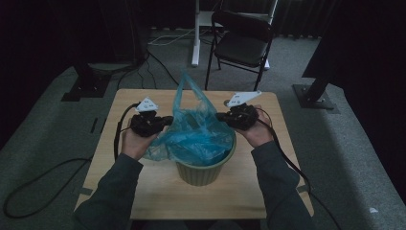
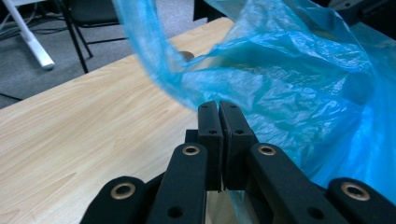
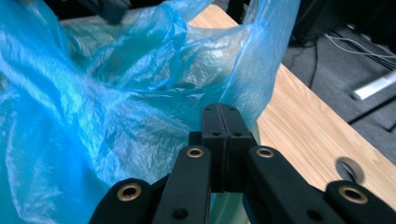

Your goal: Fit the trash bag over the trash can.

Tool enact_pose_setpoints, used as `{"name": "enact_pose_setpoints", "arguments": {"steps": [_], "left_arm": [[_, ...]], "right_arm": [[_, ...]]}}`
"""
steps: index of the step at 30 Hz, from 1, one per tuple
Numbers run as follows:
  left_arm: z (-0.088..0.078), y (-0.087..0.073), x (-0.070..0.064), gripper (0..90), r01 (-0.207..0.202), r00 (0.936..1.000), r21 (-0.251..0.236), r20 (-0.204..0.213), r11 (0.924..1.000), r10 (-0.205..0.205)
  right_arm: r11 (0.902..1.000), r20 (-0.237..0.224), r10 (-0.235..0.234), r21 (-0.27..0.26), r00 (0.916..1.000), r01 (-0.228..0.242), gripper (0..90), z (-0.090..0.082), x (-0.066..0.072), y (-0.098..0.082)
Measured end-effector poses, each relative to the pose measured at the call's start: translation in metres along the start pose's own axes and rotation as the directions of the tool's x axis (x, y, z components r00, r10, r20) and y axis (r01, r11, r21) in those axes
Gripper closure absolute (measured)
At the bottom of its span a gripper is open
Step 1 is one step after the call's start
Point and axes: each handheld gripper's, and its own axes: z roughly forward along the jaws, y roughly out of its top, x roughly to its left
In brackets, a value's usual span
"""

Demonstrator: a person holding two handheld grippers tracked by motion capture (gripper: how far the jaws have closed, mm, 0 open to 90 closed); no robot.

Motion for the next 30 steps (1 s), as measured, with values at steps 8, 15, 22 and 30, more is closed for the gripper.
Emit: {"name": "enact_pose_setpoints", "arguments": {"steps": [8,15,22,30], "left_arm": [[0.001,-0.007,0.006,89.7,0.018,0.9997,0.012,-0.017,0.9998,-0.018],[0.0,-0.008,0.011,89.8,0.037,0.9986,0.012,-0.039,0.9992,-0.037],[-0.004,-0.014,0.019,89.9,0.073,0.9954,0.012,-0.063,0.9973,-0.072],[-0.008,-0.022,0.027,89.8,0.101,0.9913,0.01,-0.085,0.9948,-0.1]], "right_arm": [[0.9998,0.027,0.009,0.015,0.9996,-0.01,90.0,-0.009,-0.005,-0.01],[0.9992,0.039,0.035,0.018,0.9986,-0.036,90.0,-0.013,-0.011,-0.025],[0.9986,0.049,0.046,0.025,0.9978,-0.047,90.0,-0.016,-0.014,-0.034],[0.9971,0.052,0.063,0.039,0.9966,-0.065,90.0,-0.02,-0.018,-0.049]]}}
